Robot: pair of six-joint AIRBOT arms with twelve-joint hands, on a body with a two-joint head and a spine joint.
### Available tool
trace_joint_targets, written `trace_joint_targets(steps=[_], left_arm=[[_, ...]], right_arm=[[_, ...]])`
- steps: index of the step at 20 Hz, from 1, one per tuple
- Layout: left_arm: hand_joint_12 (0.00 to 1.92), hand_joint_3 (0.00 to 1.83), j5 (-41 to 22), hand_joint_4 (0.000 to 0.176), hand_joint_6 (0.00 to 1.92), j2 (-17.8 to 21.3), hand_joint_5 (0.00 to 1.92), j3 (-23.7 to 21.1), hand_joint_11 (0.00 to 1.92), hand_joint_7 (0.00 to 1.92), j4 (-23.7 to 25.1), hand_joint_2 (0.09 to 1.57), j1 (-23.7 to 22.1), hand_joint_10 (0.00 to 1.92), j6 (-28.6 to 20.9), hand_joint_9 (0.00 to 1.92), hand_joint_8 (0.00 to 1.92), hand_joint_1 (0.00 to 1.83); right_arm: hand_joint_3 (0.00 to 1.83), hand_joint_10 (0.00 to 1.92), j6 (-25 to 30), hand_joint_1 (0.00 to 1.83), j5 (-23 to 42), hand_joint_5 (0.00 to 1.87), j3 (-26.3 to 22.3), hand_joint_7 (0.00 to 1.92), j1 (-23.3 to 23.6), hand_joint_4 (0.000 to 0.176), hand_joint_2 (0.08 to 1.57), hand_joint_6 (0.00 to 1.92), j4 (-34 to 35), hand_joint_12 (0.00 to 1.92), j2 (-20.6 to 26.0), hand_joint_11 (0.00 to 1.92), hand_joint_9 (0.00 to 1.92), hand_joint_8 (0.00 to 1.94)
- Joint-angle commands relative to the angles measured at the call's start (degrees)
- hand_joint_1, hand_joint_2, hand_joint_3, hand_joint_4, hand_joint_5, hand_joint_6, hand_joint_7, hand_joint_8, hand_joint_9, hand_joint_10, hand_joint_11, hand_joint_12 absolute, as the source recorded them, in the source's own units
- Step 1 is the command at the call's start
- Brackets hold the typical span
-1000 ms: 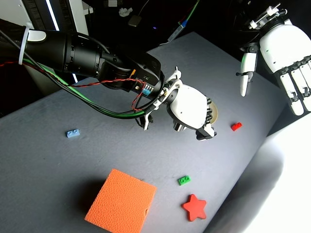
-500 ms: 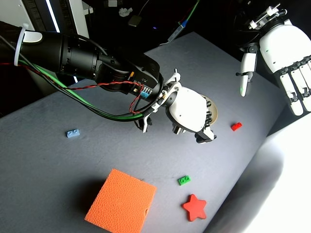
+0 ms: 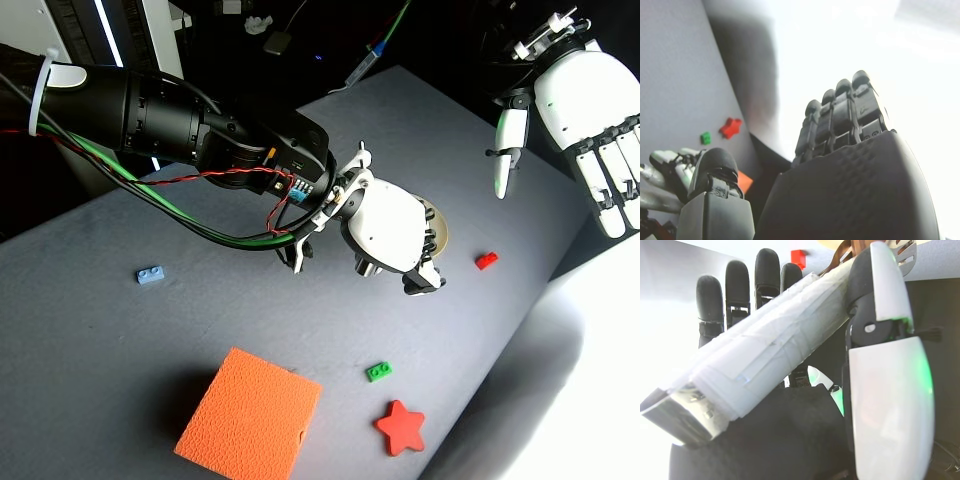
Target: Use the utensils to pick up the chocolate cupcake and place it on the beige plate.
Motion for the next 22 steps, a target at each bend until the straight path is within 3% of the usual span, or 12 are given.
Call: trace_joint_targets(steps=[1, 2, 3, 4, 5, 7, 22], left_arm=[[0.0, 0.0, 0.0, 0.0, 0.0, 0.5, 0.0, 0.4, 0.0, 0.0, 1.0, 1.15, -0.8, 0.0, 0.3, 0.0, 0.0, 0.06], [0.0, 0.0, 0.0, 0.0, 0.0, 0.5, 0.0, 0.4, 0.0, 0.0, 1.0, 1.15, -0.8, 0.0, 0.3, 0.0, 0.0, 0.1], [0.0, 0.0, 0.0, 0.0, 0.0, 0.5, 0.0, 0.4, 0.0, 0.0, 1.0, 1.15, -0.8, 0.0, 0.3, 0.0, 0.0, 0.1], [0.0, 0.0, 0.0, 0.0, 0.0, 0.5, 0.0, 0.3, 0.0, 0.0, 1.0, 1.15, -0.8, 0.0, 0.3, 0.0, 0.0, 0.1], [0.0, 0.0, 0.0, 0.0, 0.0, 0.5, 0.0, 0.2, 0.0, 0.0, 1.0, 1.15, -0.8, 0.0, 0.3, 0.0, 0.0, 0.08], [0.0, 0.0, 0.0, 0.0, 0.0, 0.5, 0.0, 0.2, 0.0, 0.0, 1.0, 1.15, -0.8, 0.0, 0.3, 0.0, 0.0, 0.09], [0.0, 0.0, 0.0, 0.0, 0.0, 0.7, 0.01, -0.4, 0.0, 0.0, 1.0, 1.15, -0.9, 0.0, 0.3, 0.0, 0.0, 0.12]], right_arm=[[0.0, 0.75, 0.5, 1.11, 0.0, 0.83, 0.0, 0.89, 0.7, 0.0, 1.19, 1.21, -1.9, 1.32, 0.3, 0.29, 0.55, 0.12], [0.0, 0.75, 0.5, 1.08, 0.0, 0.69, 0.0, 0.86, 0.7, 0.0, 1.13, 0.69, -1.9, 1.33, 0.3, 0.25, 0.52, 0.09], [0.0, 0.75, 0.5, 1.08, 0.0, 0.69, 0.0, 0.86, 0.7, 0.0, 1.13, 0.69, -1.9, 1.33, 0.3, 0.25, 0.52, 0.09], [0.0, 0.7, 0.5, 1.06, 0.0, 0.78, 0.0, 0.86, 0.7, 0.0, 1.11, 0.24, -1.9, 1.31, 0.3, 0.27, 0.54, 0.07], [0.0, 0.69, 0.5, 1.07, 0.0, 0.82, 0.0, 0.88, 0.7, 0.0, 1.09, 0.16, -1.9, 1.29, 0.3, 0.28, 0.55, 0.06], [0.0, 0.66, 0.5, 1.06, 0.0, 0.82, 0.0, 0.85, 0.7, 0.0, 1.1, 0.09, -1.9, 1.3, 0.3, 0.27, 0.53, 0.03], [0.01, 0.57, 0.5, 1.02, 0.1, 0.81, -1.1, 0.84, 1.1, 0.0, 1.11, 0.01, -1.9, 1.26, 1.4, 0.23, 0.54, 0.01]])
